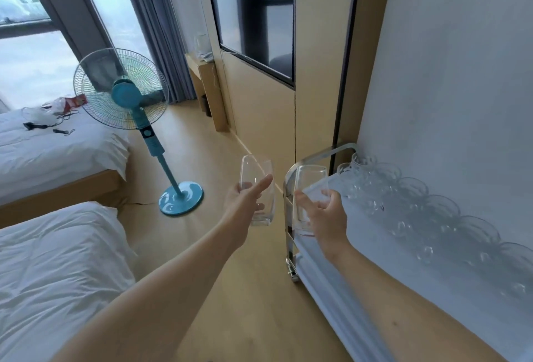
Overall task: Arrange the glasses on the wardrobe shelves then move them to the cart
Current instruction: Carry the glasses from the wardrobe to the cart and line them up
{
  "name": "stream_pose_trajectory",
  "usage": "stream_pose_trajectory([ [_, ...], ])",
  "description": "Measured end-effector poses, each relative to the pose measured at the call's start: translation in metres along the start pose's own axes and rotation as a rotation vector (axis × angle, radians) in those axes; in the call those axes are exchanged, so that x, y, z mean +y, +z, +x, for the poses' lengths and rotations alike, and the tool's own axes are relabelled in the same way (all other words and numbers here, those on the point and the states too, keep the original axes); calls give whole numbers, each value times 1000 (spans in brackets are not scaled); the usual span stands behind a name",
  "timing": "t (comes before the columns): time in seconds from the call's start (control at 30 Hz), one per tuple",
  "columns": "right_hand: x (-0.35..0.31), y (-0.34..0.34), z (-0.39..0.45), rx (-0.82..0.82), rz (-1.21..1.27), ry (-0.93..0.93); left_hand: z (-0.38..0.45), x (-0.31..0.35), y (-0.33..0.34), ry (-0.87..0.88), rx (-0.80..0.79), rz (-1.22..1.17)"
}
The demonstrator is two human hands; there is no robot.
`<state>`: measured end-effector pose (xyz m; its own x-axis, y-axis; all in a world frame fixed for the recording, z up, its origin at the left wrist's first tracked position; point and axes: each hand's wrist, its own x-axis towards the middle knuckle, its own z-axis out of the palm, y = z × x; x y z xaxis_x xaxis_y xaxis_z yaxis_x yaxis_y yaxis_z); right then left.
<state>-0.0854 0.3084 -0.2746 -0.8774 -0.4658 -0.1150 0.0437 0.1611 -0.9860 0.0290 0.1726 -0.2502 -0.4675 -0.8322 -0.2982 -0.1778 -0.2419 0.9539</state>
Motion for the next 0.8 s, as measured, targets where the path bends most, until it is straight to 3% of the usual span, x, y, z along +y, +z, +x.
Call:
stream_pose_trajectory([
  [0.47,38,106,50,216,-94,155,137,-13,-49,-130,-271,77],
  [0.8,109,161,30,411,-81,380,193,-89,-70,-336,-457,171],
])
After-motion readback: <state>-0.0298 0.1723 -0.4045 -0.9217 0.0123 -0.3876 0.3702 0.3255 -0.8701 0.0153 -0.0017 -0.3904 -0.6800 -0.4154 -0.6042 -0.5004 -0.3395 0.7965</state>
